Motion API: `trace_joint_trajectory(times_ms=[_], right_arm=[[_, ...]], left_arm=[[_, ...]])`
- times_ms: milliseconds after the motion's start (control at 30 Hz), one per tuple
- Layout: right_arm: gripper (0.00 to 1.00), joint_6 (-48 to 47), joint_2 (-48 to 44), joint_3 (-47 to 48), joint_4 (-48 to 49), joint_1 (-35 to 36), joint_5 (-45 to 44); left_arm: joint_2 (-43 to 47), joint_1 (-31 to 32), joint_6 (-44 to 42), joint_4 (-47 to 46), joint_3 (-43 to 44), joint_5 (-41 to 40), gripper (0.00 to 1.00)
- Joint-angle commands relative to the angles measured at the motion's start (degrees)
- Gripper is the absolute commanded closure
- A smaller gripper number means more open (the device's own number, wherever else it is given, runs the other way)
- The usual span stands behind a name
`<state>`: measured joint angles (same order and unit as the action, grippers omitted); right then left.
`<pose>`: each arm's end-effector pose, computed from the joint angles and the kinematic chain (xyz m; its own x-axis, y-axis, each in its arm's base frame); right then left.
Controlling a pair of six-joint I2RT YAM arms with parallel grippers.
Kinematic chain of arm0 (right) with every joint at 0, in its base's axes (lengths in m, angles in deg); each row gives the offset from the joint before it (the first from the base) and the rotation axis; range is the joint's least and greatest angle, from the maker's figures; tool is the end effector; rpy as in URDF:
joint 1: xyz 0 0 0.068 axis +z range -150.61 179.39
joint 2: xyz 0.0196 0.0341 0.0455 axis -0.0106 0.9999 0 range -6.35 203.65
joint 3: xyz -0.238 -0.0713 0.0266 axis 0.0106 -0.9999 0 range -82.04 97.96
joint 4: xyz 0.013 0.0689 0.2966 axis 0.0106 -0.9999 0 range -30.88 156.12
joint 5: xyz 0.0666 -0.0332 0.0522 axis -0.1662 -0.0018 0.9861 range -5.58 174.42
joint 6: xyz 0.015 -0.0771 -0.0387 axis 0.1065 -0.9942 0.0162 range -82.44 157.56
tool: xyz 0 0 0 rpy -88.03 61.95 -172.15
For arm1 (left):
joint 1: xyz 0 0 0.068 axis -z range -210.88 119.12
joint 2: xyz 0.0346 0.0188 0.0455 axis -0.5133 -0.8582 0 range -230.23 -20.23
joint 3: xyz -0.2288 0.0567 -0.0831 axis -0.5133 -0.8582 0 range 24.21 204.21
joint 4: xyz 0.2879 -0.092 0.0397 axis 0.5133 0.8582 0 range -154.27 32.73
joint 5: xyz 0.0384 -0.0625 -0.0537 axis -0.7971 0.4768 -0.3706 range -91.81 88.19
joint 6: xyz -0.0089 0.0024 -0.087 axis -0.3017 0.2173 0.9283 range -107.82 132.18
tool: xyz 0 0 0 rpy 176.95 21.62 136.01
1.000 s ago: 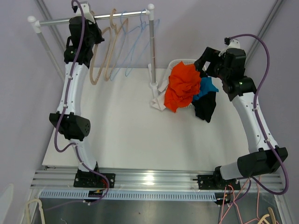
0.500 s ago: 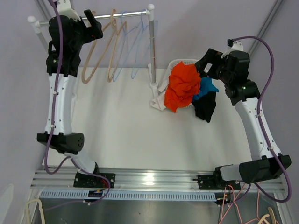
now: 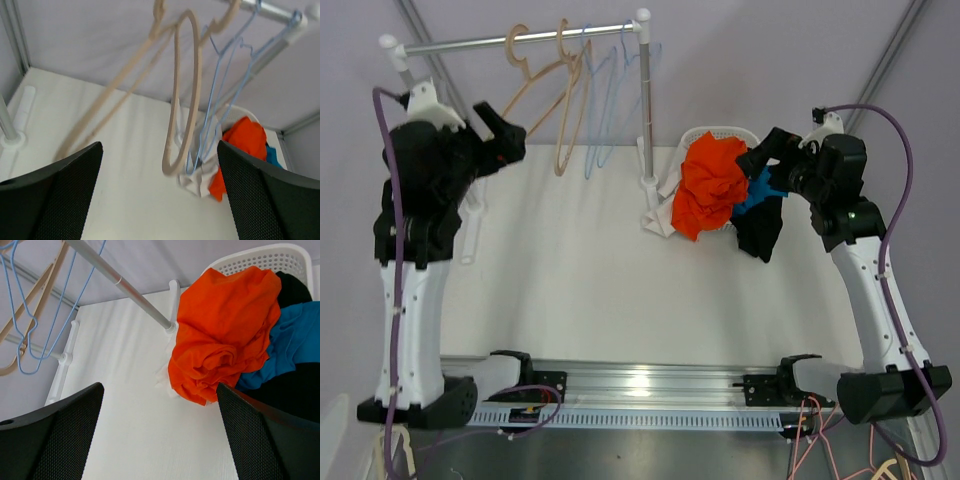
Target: Remove the t-shirt from the hanger
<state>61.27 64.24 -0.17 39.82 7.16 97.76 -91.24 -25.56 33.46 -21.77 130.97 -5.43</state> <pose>0.3523 0.0661 0.4170 -0.3768 0.3435 -0.8602 -0.2193 0.8692 0.4432 0.2923 -0.0224 0.5416 -0.1200 -0.3527 -0.9280 -0.0143 0.9353 -0.3536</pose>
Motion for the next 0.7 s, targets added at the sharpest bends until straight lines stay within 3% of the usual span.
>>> trace_joint_trajectory(times_ms=[0,33,133,333,667], right_arm=[[0.00,0.3,-5.0,-3.6,2.4,-0.1,2.7],[0.00,0.0,-6.8,-4.7,2.5,-0.1,2.5],[0.01,0.0,-9.8,-9.3,3.0,-0.2,2.6],[0.01,2.5,-19.9,-23.4,6.7,-0.3,4.4],[0.01,2.2,-27.2,-30.4,3.5,-0.1,4.1]], left_arm=[[11.1,0.3,2.8,-3.9,-11.6,8.5,0.00],[15.8,0.3,3.0,-4.9,-19.5,9.6,0.01],[21.8,0.3,3.2,-5.9,-30.8,12.0,0.00],[35.3,0.3,2.6,-6.6,-45.5,15.4,0.01],[42.7,0.3,0.6,-4.4,-51.8,16.2,0.00]])
